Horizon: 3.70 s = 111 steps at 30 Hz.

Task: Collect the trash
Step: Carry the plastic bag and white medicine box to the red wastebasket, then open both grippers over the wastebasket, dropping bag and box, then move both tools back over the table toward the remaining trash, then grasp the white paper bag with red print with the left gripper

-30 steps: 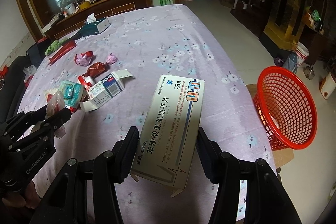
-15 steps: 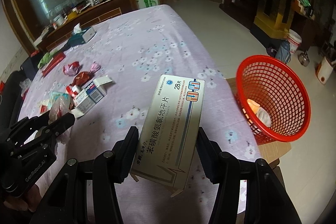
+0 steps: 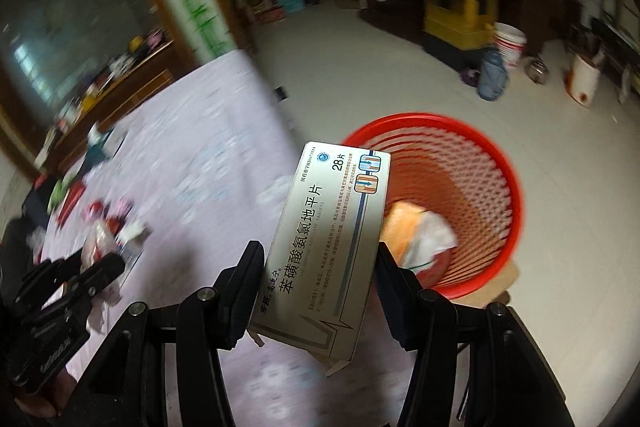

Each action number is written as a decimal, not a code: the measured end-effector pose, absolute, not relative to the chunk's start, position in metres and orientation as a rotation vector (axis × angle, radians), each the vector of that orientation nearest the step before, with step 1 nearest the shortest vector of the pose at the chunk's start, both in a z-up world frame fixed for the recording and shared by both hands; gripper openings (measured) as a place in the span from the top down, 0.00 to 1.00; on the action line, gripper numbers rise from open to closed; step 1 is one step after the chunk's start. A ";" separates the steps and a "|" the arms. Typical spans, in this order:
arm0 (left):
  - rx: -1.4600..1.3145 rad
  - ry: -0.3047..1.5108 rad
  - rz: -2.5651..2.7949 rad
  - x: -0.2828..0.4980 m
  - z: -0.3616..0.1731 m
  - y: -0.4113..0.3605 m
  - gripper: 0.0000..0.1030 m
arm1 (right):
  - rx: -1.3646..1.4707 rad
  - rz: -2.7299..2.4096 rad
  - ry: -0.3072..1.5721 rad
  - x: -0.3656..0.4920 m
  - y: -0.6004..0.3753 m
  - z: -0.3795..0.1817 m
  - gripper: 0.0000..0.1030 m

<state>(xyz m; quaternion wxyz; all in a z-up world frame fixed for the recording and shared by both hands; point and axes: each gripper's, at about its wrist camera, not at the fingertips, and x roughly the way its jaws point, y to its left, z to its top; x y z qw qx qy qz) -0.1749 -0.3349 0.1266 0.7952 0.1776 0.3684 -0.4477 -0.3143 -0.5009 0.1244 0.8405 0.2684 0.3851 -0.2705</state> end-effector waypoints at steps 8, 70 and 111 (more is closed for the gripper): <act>0.383 0.818 -1.111 -0.192 0.133 -0.416 0.67 | 0.654 -0.623 0.792 -0.343 -0.566 0.126 0.43; 0.221 0.959 -0.858 -0.148 0.108 -0.231 0.42 | 0.620 -0.356 0.991 -0.277 -0.395 0.101 0.37; -0.159 1.121 -0.383 0.020 0.031 -0.054 0.84 | 0.495 -0.223 1.034 -0.238 -0.332 0.111 0.37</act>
